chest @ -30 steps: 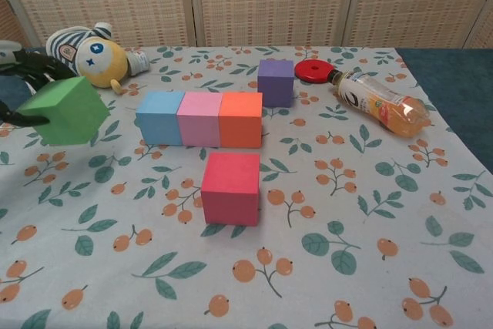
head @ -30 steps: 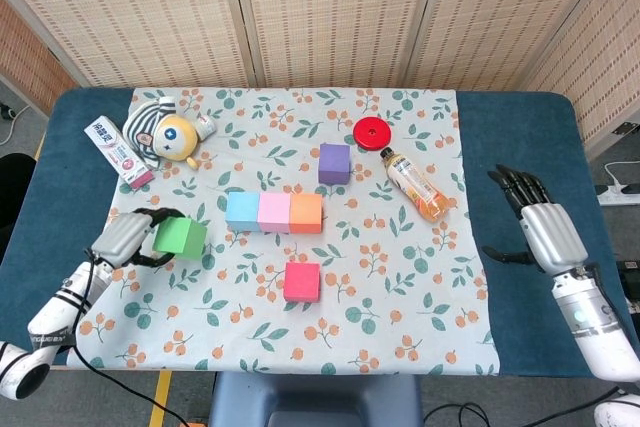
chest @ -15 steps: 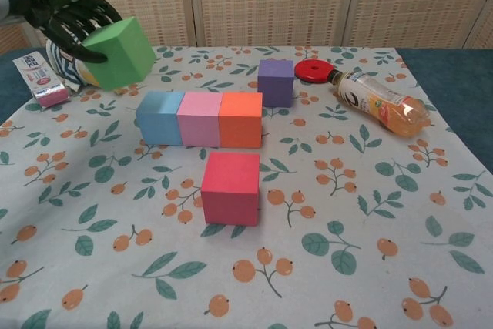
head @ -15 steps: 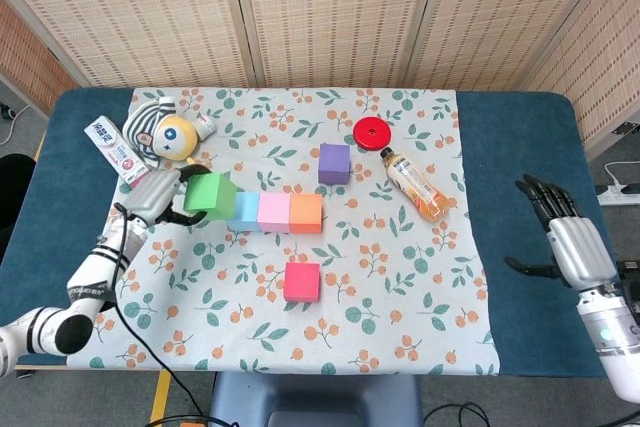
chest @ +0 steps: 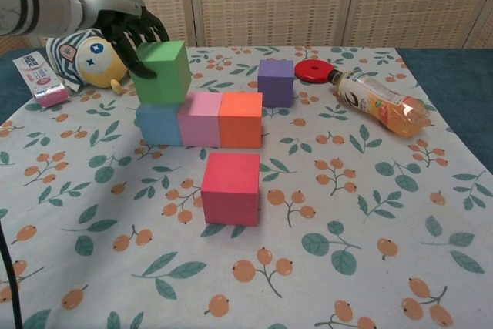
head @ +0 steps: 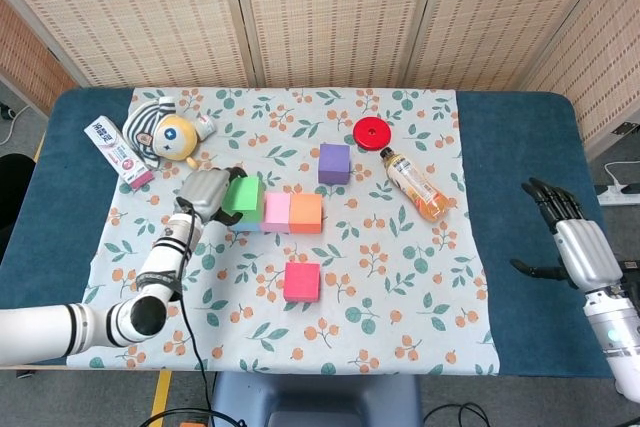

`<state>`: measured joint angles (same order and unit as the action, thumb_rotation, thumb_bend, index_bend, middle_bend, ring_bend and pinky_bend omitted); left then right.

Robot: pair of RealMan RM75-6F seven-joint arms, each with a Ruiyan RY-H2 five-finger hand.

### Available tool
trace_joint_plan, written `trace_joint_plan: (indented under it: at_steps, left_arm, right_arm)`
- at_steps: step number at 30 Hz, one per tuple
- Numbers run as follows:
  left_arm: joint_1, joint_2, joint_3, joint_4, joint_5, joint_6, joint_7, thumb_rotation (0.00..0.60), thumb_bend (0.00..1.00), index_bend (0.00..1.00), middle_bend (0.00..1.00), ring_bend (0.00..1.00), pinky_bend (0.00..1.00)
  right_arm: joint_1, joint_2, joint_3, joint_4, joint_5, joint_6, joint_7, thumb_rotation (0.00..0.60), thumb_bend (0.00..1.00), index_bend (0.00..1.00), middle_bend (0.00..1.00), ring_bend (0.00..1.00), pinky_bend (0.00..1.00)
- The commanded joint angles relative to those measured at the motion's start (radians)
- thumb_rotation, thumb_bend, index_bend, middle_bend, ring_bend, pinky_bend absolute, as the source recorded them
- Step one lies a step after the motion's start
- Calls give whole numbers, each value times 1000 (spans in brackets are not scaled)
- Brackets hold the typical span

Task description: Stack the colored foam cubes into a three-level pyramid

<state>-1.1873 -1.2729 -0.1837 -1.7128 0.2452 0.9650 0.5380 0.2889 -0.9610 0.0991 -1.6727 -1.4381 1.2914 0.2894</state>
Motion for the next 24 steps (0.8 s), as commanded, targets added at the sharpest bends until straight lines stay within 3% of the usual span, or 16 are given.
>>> trace_joint_plan:
  at_steps: [1,14,24]
  left_arm:
    - [-32,-43,8,12,-38,45,51,600,328,308,253,209,267]
    - [-35,-99,-4,56,-49,85,107,600,327,310,243,204,250]
    - [-43,-138,-44,83,-82,96,140,600,327,312,226,195,251]
  right_arm:
    - [-2,0,0,7,-4,-2,8,600,18,0,0,0,0]
    - [-10,2,3,20,-2,-7,22,600,19,0,0,0,0]
    - [-17,7,6,27,1,-11,32,600,19,0,0,0,0]
